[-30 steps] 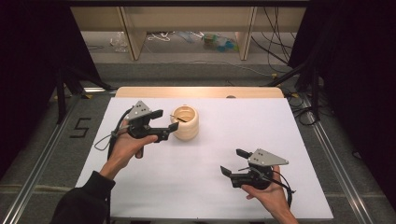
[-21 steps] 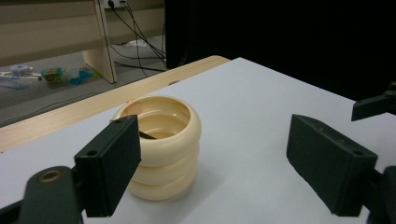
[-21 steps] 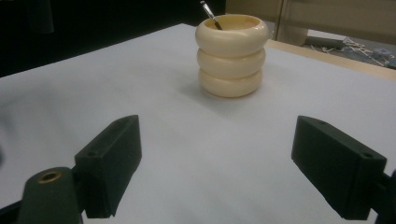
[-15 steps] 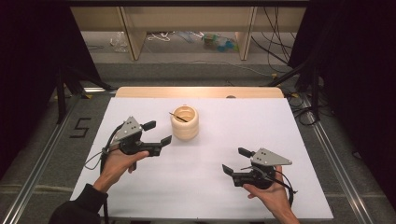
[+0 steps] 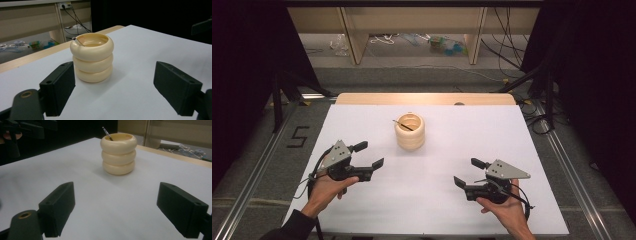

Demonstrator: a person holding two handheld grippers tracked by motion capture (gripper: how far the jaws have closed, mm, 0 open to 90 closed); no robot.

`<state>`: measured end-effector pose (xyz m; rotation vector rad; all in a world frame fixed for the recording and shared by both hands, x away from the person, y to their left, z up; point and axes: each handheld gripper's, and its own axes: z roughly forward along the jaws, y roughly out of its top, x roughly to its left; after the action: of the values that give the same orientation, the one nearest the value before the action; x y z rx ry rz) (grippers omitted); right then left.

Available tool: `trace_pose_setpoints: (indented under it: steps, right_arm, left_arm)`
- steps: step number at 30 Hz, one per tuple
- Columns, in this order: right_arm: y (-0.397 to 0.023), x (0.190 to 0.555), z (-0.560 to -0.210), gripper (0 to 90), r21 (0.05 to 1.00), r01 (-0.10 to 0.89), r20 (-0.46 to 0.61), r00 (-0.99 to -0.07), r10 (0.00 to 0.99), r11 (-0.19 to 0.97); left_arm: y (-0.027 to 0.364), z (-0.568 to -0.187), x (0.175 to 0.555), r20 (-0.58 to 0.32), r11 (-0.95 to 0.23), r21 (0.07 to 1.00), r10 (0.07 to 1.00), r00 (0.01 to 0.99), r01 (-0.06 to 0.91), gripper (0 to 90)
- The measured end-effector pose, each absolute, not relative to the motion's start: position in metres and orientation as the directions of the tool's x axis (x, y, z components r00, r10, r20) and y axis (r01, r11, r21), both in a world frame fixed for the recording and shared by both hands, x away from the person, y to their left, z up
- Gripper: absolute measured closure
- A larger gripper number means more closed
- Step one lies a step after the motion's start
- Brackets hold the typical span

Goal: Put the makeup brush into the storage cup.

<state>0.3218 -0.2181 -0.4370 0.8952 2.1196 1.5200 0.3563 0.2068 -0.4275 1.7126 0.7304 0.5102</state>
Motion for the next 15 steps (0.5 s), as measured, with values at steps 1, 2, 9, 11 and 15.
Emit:
trace_pose_setpoints:
  steps: [1,2,9,11,15]
  right_arm:
    - [-0.219,0.321,-0.436,15.8,0.936,0.278,0.058,-0.726,0.685,0.216]
    - [-0.219,0.321,-0.437,15.8,0.936,0.278,0.055,-0.722,0.690,0.217]
    - [-0.223,0.319,-0.439,15.8,0.936,0.281,0.058,-0.721,0.691,0.214]
    - [-0.223,0.318,-0.439,15.9,0.937,0.278,0.056,-0.719,0.693,0.213]
    - [-0.225,0.316,-0.438,15.9,0.937,0.280,0.060,-0.721,0.691,0.211]
  left_arm:
    - [0.207,-0.428,0.355,-0.041,-0.154,0.966,0.703,0.710,0.208,17.4]
    - [0.207,-0.429,0.353,-0.024,-0.165,0.967,0.699,0.714,0.195,17.4]
    - [0.205,-0.442,0.343,-0.009,-0.191,0.963,0.677,0.736,0.188,17.4]
    - [0.206,-0.443,0.340,-0.009,-0.197,0.961,0.677,0.736,0.193,17.4]
    - [0.209,-0.445,0.336,0.001,-0.197,0.964,0.673,0.740,0.178,17.0]
